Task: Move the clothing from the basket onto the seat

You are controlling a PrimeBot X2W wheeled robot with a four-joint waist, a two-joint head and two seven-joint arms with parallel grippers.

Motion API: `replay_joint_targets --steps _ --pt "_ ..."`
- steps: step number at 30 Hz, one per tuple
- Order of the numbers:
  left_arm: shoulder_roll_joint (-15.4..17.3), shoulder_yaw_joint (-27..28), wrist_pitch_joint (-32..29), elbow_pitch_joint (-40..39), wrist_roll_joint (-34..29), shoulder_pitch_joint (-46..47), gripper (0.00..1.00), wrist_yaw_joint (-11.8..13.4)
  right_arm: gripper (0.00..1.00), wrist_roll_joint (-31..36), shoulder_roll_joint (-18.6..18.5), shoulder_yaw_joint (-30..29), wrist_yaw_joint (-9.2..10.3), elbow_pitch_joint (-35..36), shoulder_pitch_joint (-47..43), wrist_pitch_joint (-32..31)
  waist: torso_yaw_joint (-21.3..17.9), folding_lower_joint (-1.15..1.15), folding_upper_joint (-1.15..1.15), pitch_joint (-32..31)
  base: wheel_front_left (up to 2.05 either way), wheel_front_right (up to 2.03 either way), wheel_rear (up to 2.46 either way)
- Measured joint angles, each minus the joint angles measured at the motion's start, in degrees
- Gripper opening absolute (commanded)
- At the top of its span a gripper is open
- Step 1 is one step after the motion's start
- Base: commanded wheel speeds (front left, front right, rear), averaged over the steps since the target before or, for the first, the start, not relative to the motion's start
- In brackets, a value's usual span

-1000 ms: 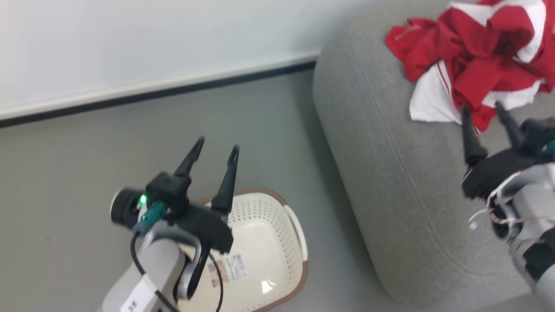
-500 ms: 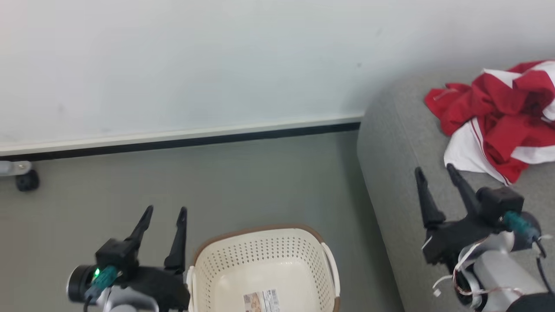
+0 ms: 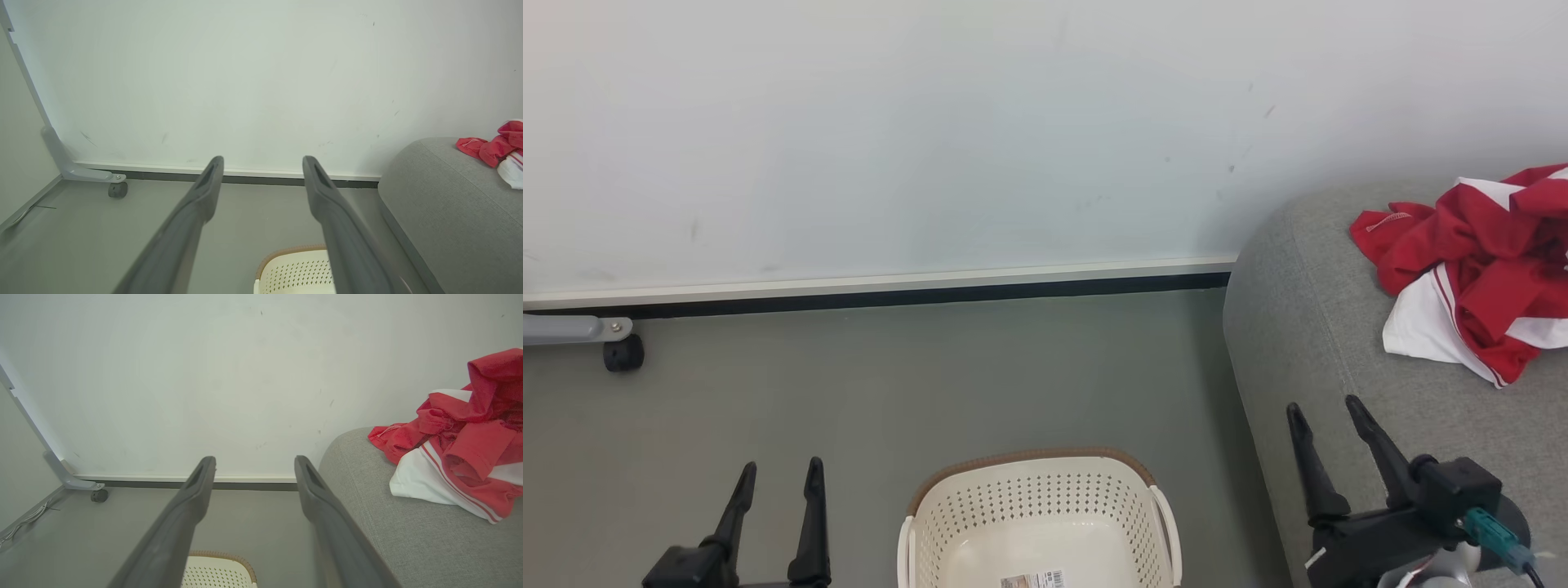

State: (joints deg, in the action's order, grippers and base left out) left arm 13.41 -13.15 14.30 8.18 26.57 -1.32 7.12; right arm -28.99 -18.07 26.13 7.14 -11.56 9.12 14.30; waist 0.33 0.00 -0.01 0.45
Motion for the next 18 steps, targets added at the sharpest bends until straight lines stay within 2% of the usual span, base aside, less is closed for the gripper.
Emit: replay_joint_targets --steps 10,18 --pt "-2.1 3.2 0.0 -4.1 -2.1 -4.4 1.00 0.0 1.00 5.1 3.4 -9.6 0.00 3.5 -7.1 0.0 -0.8 0.00 0.01 0.2 0.00 0.00 0.00" --pt "-2.9 4.0 0.0 -5.6 -3.1 -5.2 1.00 0.0 1.00 8.3 5.2 -12.6 0.01 6.3 -9.1 0.0 -1.1 0.01 0.01 0.1 0.00 0.00 0.00"
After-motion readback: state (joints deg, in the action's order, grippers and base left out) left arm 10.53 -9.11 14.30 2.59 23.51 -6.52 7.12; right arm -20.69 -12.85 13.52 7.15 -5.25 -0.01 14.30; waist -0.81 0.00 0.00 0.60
